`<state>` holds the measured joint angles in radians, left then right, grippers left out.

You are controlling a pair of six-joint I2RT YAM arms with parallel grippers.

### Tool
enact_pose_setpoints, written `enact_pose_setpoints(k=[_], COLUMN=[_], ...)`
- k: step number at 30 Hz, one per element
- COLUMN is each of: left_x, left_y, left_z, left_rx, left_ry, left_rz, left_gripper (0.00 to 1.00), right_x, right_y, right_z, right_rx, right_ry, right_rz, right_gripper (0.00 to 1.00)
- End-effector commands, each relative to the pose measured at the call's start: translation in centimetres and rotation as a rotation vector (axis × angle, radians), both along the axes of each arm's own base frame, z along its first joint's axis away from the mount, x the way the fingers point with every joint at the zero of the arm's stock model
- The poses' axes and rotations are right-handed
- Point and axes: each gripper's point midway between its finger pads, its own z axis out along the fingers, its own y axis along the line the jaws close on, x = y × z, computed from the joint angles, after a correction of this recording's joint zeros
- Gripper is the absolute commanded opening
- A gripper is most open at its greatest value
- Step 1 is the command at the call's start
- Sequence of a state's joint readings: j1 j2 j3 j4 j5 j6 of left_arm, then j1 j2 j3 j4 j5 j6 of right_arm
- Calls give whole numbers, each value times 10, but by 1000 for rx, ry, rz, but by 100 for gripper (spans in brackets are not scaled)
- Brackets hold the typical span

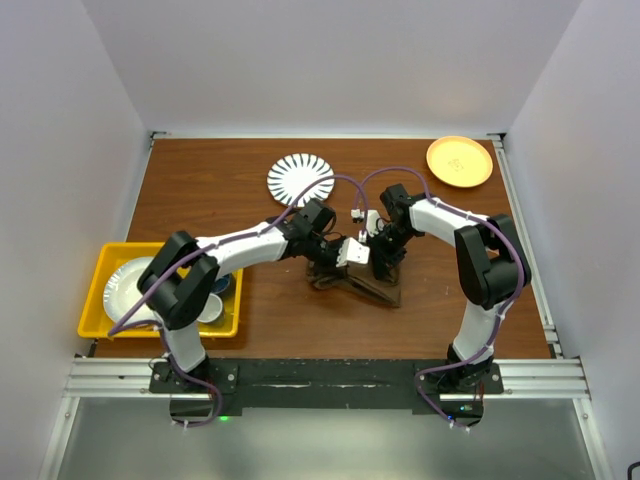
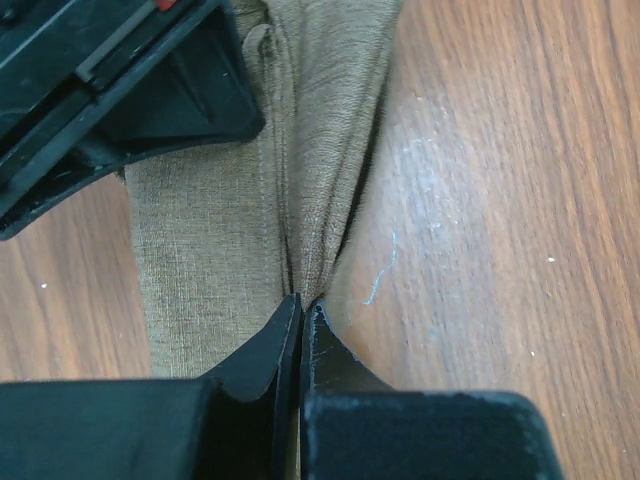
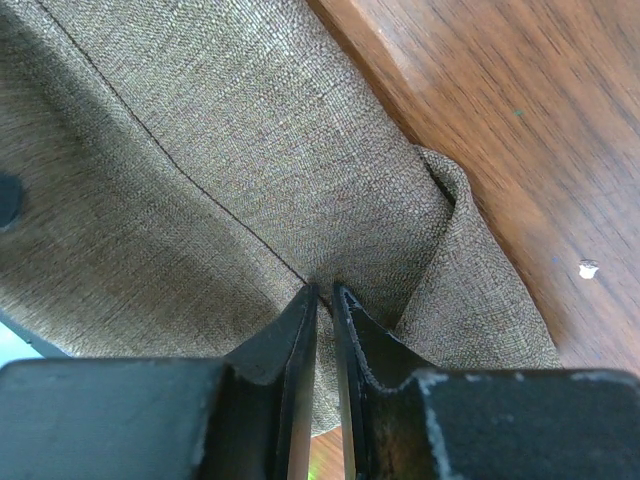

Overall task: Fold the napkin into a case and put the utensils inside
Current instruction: Fold the 2/3-rectangle-folded napkin at the center of the board.

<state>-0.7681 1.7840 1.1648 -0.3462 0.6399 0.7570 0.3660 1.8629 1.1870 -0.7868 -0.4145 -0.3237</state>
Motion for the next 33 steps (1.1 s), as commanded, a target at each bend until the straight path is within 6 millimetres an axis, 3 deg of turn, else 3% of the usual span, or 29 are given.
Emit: enact_pose_setpoints(k=[1, 12, 22, 26, 27, 33], left_x=[0, 12, 6, 6, 7, 12], left_y=[-6, 5, 16, 17, 18, 21], left_z=[-2, -38, -58, -61, -62, -69], left_rx=[-41, -14, 39, 42, 42, 52], left_ry=[135, 316, 375, 391, 395, 447], left_rz=[-4, 87, 91, 92, 92, 109], left_gripper=[0, 0, 0, 0, 0, 0], right_x=[-3, -1, 5, 5, 5, 6], right_y=[-7, -2, 22, 24, 22, 21], right_z=[-14, -10, 47, 66, 71, 93], right_rx=[-32, -9, 147, 187, 194, 243], right_ry=[-3, -6, -67, -122, -143, -301], right_rz=[34, 29, 23, 53, 57, 184], right_gripper=[18, 20, 31, 36, 44, 63])
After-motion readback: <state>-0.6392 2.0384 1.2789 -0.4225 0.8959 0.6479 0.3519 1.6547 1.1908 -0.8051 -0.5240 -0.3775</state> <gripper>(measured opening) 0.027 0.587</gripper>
